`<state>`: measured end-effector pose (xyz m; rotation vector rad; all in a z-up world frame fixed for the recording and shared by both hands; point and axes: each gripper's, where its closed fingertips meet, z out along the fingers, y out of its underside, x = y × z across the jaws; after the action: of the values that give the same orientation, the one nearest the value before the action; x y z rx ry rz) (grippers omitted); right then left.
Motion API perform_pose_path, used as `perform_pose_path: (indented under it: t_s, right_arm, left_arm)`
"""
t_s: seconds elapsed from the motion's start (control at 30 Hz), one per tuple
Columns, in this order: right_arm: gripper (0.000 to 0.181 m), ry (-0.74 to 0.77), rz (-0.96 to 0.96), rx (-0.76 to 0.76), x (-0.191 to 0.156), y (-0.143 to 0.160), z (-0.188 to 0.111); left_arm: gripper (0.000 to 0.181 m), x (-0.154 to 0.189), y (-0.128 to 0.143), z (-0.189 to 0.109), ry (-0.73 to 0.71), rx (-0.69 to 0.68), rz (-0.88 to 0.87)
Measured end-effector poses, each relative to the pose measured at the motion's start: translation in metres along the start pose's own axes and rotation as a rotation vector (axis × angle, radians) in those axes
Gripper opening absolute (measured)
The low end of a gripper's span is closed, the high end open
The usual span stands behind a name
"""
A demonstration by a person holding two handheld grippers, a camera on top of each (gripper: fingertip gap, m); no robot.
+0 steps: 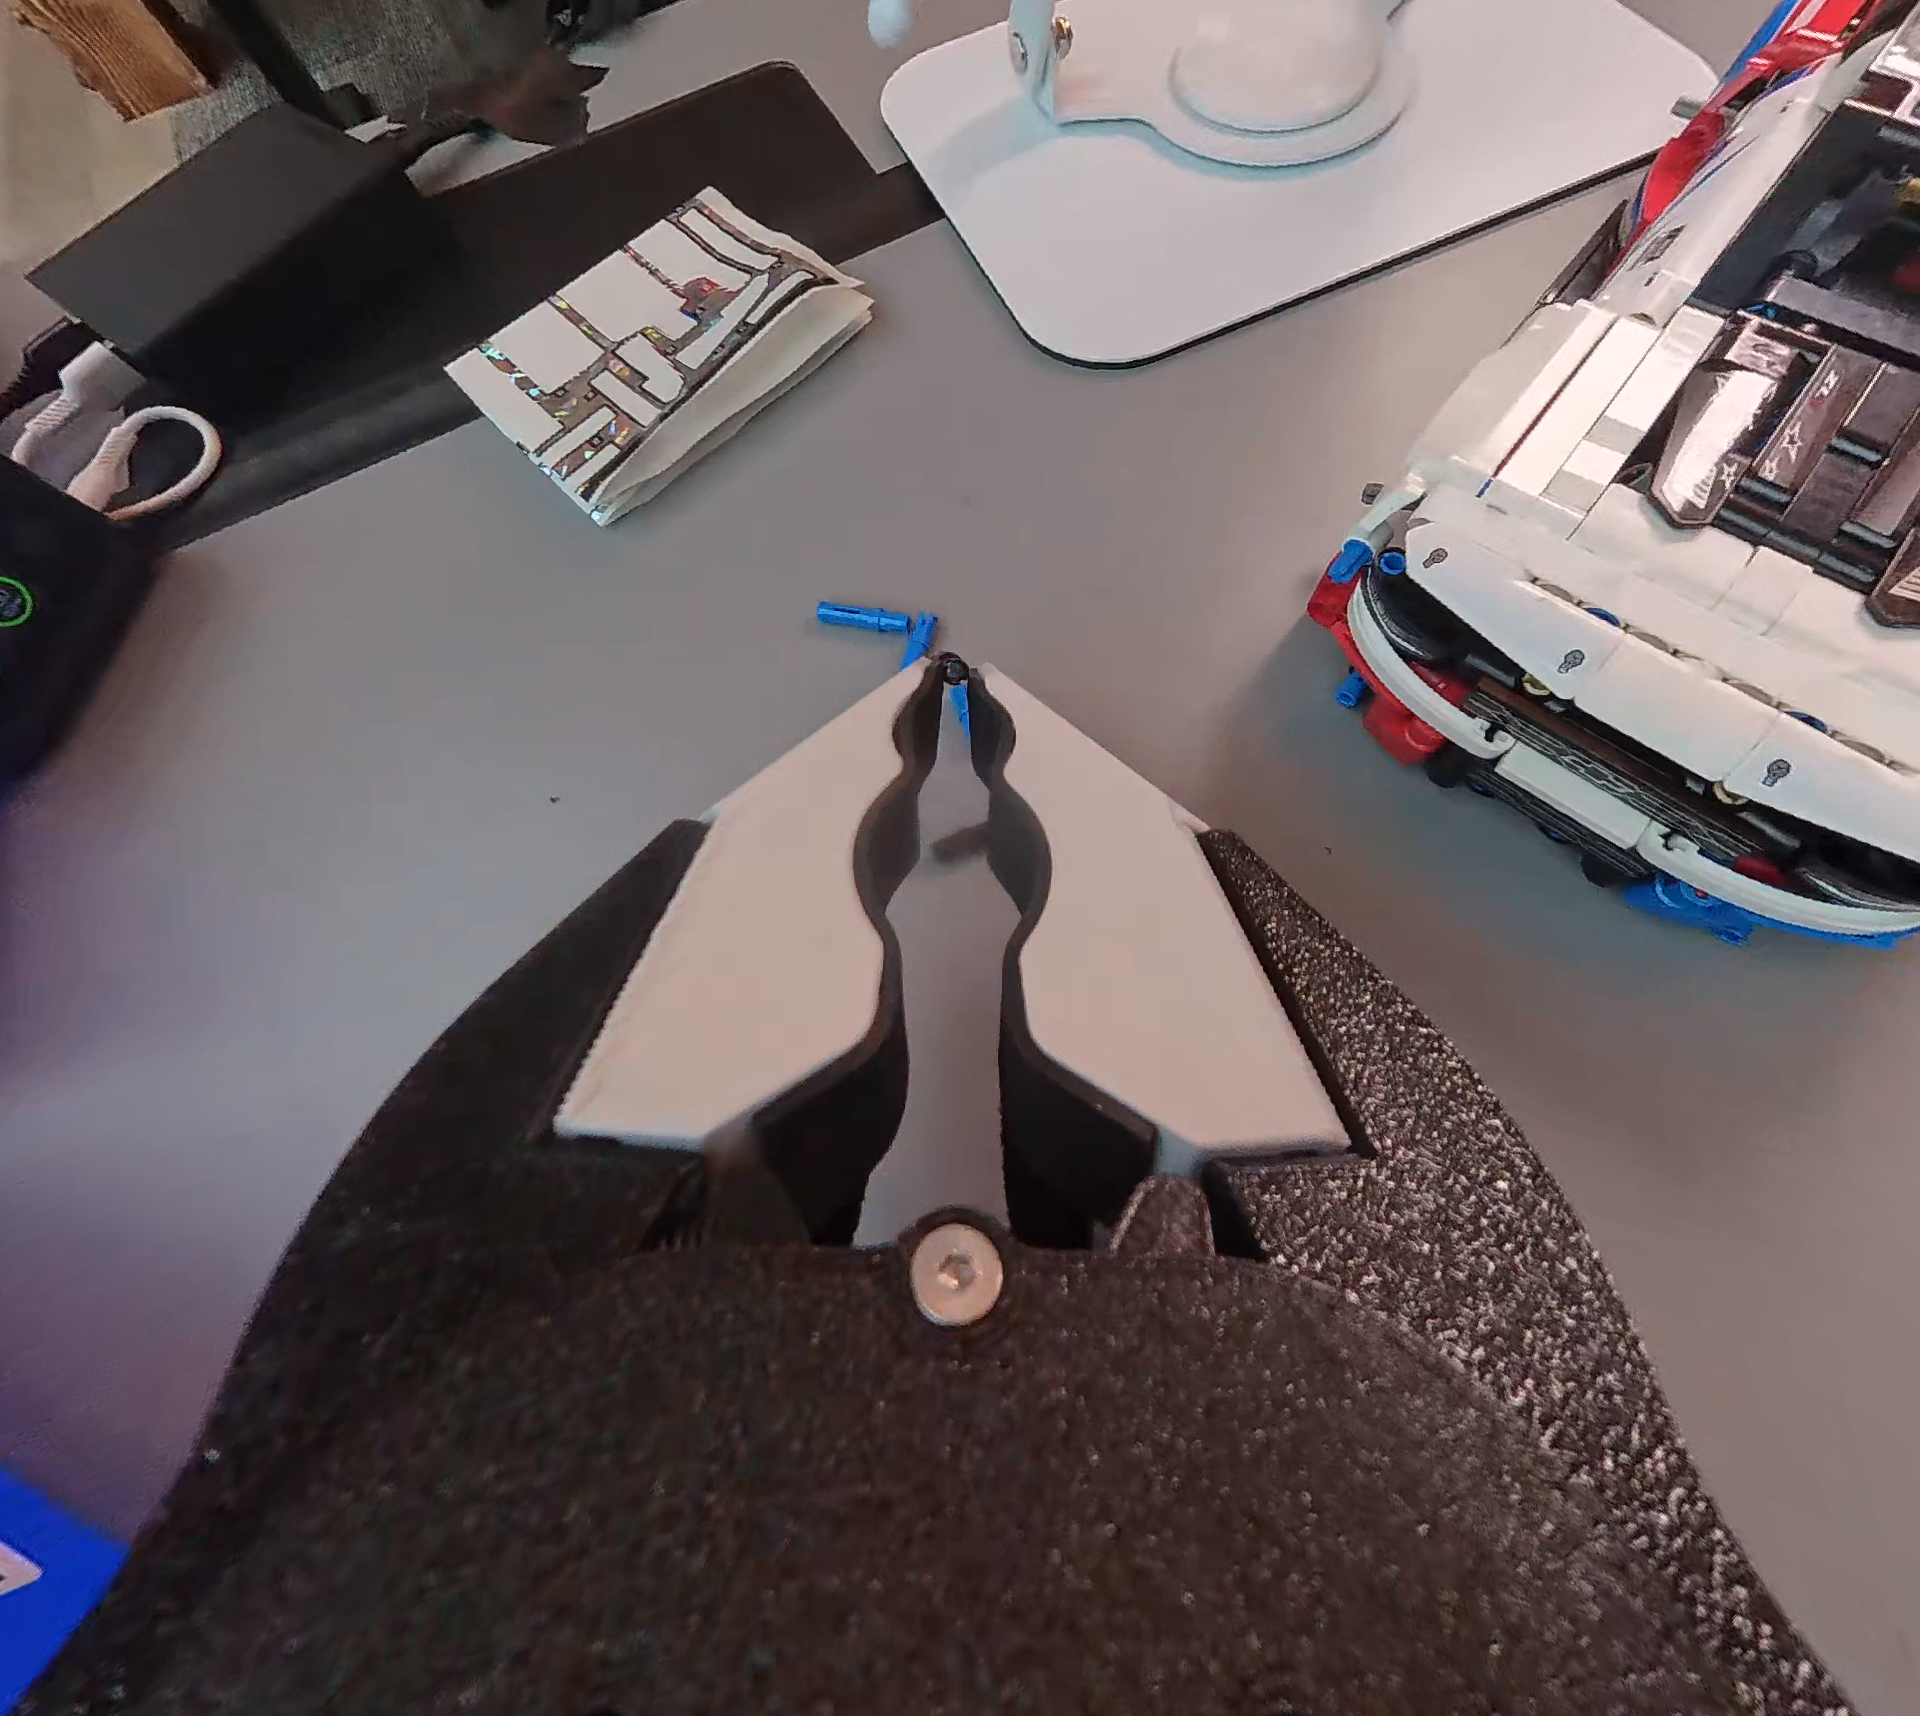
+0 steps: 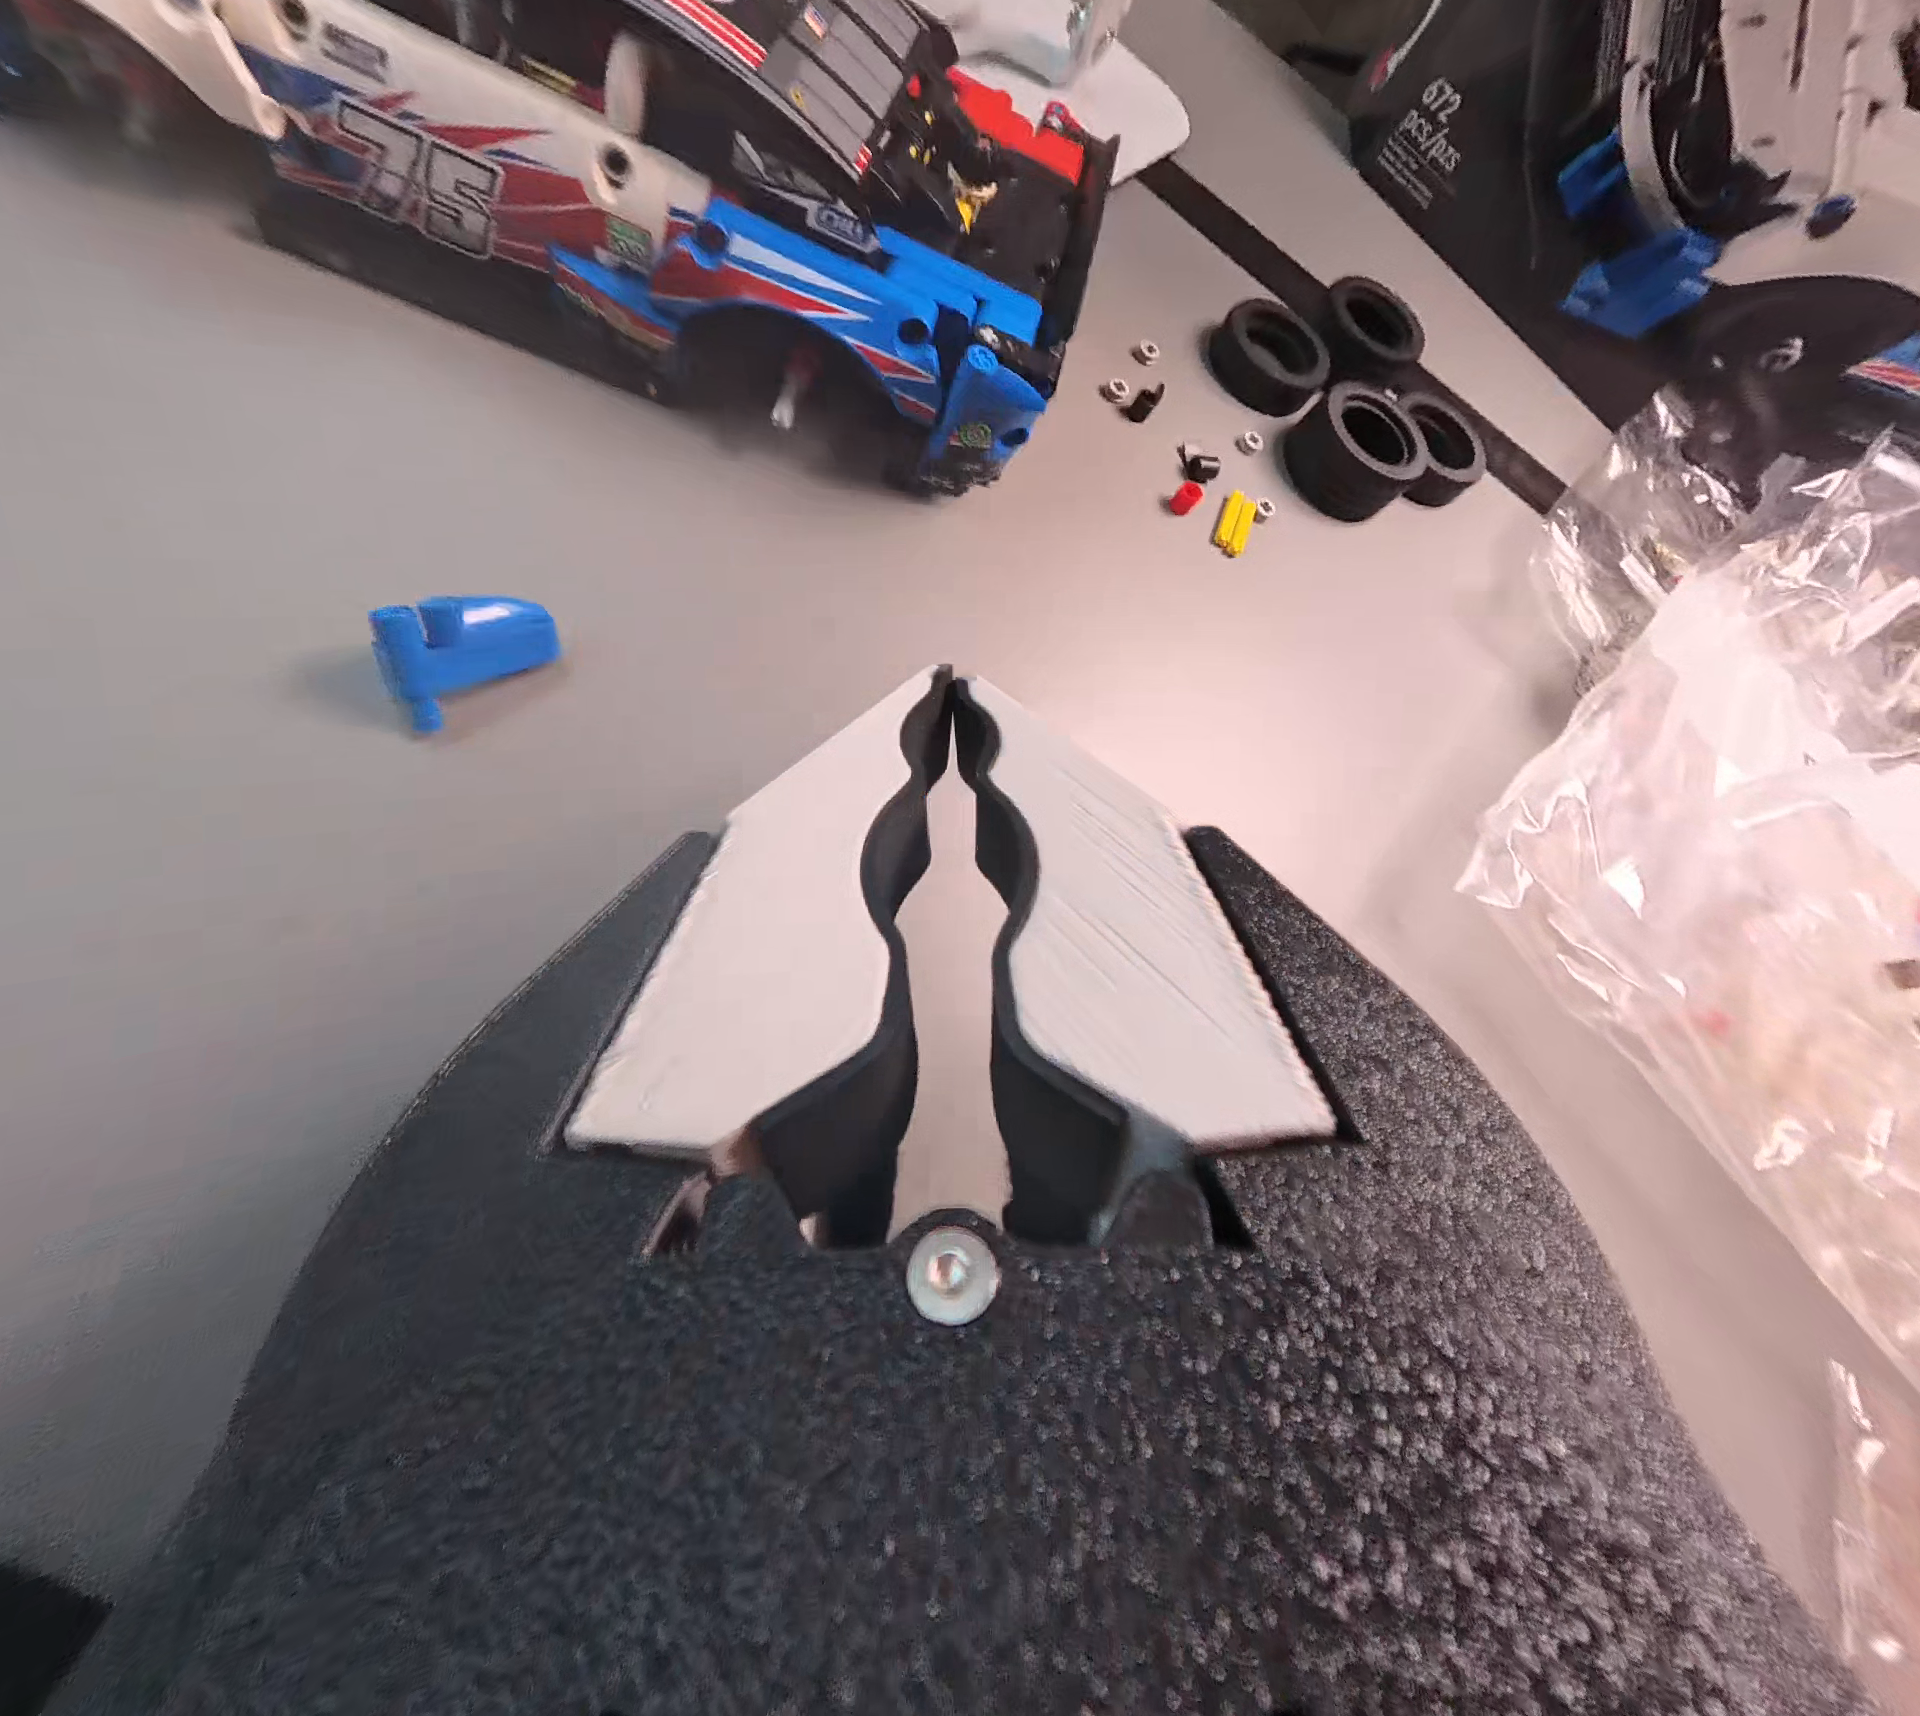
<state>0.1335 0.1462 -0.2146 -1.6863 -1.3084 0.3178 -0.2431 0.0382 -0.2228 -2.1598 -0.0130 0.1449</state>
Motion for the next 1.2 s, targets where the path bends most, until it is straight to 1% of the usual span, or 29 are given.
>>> perform_pose_path:
  t_s: [0.03,0.1,0.17,0.23,0.37,0.5,0.6,0.7,0.73,0.8,0.83,0.93,1.0,1.07,1.13,1.2]
  right_arm:
    - [0.0,-0.012,0.003,-0.017,0.001,0.004,0.002]
    - [0.004,-0.056,0.012,-0.053,0.0,0.01,0.005]
    - [0.008,-0.136,0.025,-0.086,-0.005,0.014,0.008]
    - [0.019,-0.204,0.042,-0.133,-0.007,0.021,0.012]
    - [0.024,-0.311,0.048,-0.206,-0.012,0.032,0.02]
    - [0.022,-0.386,0.055,-0.239,-0.016,0.032,0.024]
    - [0.015,-0.384,0.056,-0.264,-0.01,0.033,0.027]
    - [0.008,-0.39,-0.014,-0.261,-0.014,0.031,0.025]
    - [0.006,-0.388,-0.027,-0.221,-0.019,0.024,0.024]
    - [0.004,-0.404,-0.056,-0.076,-0.036,-0.004,0.015]
    - [0.004,-0.407,-0.079,0.006,-0.047,-0.021,0.008]
    - [0.003,-0.444,-0.168,0.169,-0.088,-0.064,-0.014]
    - [0.003,-0.496,-0.197,0.242,-0.118,-0.088,-0.028]
    - [0.003,-0.518,-0.256,0.288,-0.147,-0.105,-0.037]
    - [0.003,-0.523,-0.32,0.324,-0.171,-0.118,-0.042]
    - [0.003,-0.548,-0.349,0.353,-0.189,-0.127,-0.046]
  left_arm:
    - [0.003,0.0,0.001,0.001,0.005,-0.005,-0.004]
    - [0.003,-0.001,0.004,0.002,0.015,-0.018,-0.016]
    - [0.004,0.0,0.007,0.003,0.032,-0.028,-0.031]
    - [0.006,0.001,0.008,0.003,0.044,-0.028,-0.043]
    - [0.026,0.008,0.0,-0.002,0.083,0.008,-0.051]
    - [0.056,0.016,-0.021,-0.016,0.123,0.121,-0.057]
    - [0.056,0.024,-0.041,-0.037,0.161,0.214,-0.047]
    - [0.047,0.045,-0.054,-0.064,0.236,0.285,-0.002]
    - [0.043,0.057,-0.056,-0.073,0.285,0.301,0.016]
    - [0.036,0.088,-0.056,-0.093,0.411,0.325,0.033]
    - [0.034,0.106,-0.053,-0.101,0.486,0.327,0.033]
    - [0.034,0.153,-0.042,-0.118,0.664,0.311,0.0]
    - [0.035,0.183,-0.039,-0.132,0.821,0.303,-0.074]
    - [0.034,0.203,-0.037,-0.142,0.932,0.292,-0.149]
    - [0.033,0.216,-0.034,-0.147,1.006,0.271,-0.194]
    - [0.031,0.225,-0.029,-0.149,1.041,0.249,-0.201]
